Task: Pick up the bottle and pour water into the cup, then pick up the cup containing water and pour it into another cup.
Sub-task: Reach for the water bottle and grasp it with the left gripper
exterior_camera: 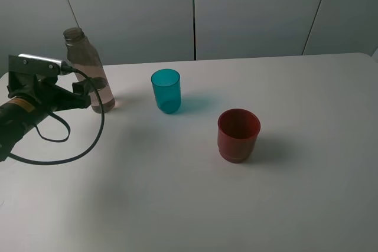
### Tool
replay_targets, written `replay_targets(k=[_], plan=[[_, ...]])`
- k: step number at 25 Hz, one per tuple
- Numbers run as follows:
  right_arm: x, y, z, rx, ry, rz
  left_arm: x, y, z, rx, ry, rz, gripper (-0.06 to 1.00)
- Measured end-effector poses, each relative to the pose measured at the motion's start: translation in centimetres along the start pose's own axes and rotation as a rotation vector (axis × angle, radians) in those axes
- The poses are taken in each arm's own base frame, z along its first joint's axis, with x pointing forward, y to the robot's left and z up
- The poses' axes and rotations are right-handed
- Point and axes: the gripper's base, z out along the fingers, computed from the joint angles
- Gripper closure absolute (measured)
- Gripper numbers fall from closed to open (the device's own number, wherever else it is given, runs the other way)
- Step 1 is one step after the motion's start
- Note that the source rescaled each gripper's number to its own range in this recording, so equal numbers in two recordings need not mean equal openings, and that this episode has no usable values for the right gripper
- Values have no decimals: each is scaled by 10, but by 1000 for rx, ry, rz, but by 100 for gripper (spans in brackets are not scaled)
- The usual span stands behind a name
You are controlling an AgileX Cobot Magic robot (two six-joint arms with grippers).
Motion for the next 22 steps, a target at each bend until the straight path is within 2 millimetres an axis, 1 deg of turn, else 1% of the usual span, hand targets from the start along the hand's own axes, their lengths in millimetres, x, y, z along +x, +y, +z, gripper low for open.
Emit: replay_targets(k=[6,16,22], plan=[[0,0,0,0,0,1,1,-1,15,15,-21,7,-6],[0,0,0,0,0,1,14,-5,38,44,-15,11,-6],[0,0,0,0,0,1,16,-6,49,53,-26,15,-6]])
